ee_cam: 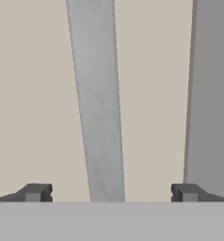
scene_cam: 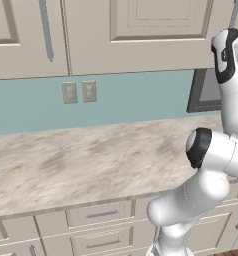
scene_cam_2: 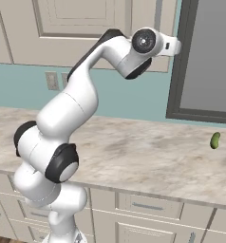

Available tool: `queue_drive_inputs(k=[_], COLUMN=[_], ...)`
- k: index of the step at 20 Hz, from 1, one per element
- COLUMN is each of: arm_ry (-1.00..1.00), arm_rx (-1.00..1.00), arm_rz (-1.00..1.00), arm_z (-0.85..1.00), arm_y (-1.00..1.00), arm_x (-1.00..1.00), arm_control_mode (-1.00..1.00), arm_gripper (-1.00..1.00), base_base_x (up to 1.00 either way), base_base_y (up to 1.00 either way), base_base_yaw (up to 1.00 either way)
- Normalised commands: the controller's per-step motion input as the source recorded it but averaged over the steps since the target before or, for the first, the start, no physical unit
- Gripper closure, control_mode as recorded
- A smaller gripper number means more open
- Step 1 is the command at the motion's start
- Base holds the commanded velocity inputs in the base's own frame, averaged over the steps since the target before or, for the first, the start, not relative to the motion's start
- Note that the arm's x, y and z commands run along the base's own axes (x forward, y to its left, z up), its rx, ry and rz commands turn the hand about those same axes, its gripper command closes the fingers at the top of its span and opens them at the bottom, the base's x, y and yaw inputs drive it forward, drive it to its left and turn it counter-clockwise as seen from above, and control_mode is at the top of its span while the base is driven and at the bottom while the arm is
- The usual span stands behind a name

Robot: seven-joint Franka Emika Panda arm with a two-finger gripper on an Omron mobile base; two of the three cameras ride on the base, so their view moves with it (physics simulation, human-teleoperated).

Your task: Open the cabinet. Pick the sponge and place it next to the sink. Then close the cabinet.

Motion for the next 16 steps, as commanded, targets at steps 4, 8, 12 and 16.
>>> queue_drive_inputs(k=[4,8,12,16], arm_ry=[0.0,0.0,0.0,0.0], arm_rx=[0.0,0.0,0.0,0.0], arm_rz=[0.0,0.0,0.0,0.0], arm_z=[0.0,0.0,0.0,0.0], arm_y=[0.0,0.0,0.01,0.05], arm_x=[0.0,0.0,0.0,0.0], arm_control_mode=[-1.0,-1.0,-1.0,-1.0], arm_gripper=[1.0,1.0,1.0,1.0], base_base_x=[0.0,0.0,0.0,0.0], base_base_y=[0.0,0.0,0.0,0.0], base_base_yaw=[0.0,0.0,0.0,0.0])
